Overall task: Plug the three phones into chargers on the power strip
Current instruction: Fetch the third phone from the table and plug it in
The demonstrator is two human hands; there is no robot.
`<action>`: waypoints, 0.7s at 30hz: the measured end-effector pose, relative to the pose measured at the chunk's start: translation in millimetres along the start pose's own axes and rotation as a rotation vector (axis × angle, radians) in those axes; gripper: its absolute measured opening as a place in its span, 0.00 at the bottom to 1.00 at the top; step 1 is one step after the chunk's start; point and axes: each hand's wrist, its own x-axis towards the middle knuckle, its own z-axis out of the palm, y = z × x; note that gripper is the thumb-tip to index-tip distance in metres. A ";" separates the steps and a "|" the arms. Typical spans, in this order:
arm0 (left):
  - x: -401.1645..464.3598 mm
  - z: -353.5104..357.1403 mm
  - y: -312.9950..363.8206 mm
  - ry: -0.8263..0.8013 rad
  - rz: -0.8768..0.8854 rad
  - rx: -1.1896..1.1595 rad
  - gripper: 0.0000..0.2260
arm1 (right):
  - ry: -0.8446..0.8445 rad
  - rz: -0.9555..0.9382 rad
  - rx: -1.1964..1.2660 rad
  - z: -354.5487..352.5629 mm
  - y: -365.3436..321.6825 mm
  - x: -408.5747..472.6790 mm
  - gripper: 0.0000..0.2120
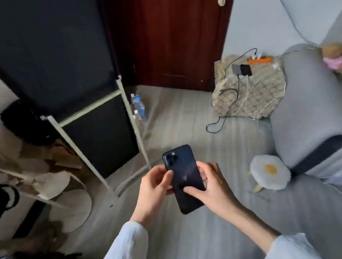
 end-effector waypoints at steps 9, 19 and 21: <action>183.2 144.9 49.4 -0.105 -0.011 0.075 0.07 | 0.178 0.151 0.130 -149.1 91.4 152.4 0.13; 357.1 274.0 109.3 -0.124 -0.018 0.054 0.07 | 0.233 0.261 0.150 -297.1 168.9 312.9 0.12; 394.9 290.2 111.7 -0.113 -0.036 0.049 0.07 | 0.197 0.283 0.154 -311.1 181.8 348.2 0.13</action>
